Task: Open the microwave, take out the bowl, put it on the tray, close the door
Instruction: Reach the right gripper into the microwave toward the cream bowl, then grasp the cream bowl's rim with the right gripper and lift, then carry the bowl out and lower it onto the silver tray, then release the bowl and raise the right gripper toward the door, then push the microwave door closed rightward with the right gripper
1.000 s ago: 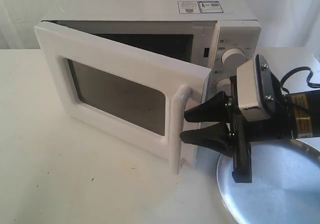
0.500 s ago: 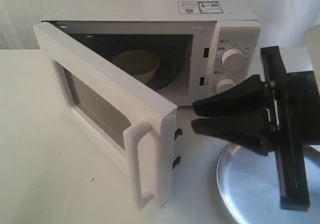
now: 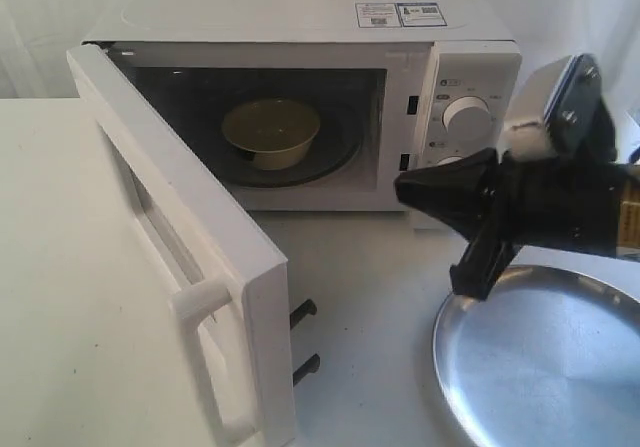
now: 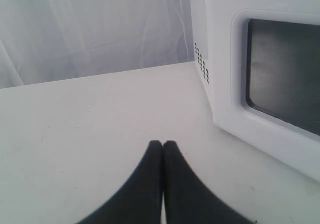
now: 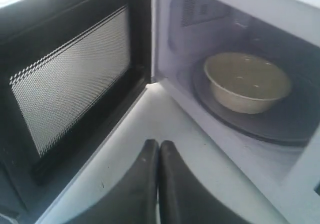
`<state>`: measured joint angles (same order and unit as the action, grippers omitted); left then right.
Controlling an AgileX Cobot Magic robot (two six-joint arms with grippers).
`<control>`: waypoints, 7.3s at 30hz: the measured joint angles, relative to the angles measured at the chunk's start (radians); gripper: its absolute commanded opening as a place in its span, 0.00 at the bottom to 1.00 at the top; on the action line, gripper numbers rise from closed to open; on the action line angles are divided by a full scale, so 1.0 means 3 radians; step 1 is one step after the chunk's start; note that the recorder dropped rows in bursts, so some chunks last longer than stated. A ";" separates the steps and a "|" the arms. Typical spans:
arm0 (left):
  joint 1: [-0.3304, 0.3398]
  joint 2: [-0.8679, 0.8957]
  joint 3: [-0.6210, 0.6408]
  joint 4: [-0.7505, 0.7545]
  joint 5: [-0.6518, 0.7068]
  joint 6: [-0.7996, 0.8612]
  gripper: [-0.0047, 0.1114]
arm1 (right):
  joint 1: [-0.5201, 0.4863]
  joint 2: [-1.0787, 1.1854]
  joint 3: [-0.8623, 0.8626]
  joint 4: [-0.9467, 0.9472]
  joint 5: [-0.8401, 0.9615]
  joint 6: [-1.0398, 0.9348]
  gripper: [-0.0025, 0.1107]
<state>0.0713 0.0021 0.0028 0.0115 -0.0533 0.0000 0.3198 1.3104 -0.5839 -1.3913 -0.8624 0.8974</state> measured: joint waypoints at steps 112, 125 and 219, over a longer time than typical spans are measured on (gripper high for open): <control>0.0000 0.0000 0.0000 0.0000 0.0000 0.0000 0.04 | 0.1207 -0.0613 0.1163 0.1364 0.3295 0.0488 0.02; 0.0000 0.0000 0.0000 0.0000 0.0000 0.0000 0.04 | 0.1207 -0.0226 0.0991 0.1206 0.3431 0.0461 0.06; 0.0000 0.0000 0.0000 0.0000 0.0000 0.0000 0.04 | 0.2252 0.0684 -0.1895 -0.0912 0.6781 0.0762 0.02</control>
<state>0.0713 0.0021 0.0028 0.0115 -0.0533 0.0000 0.9954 1.5157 -1.1523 -1.6649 1.1719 1.1260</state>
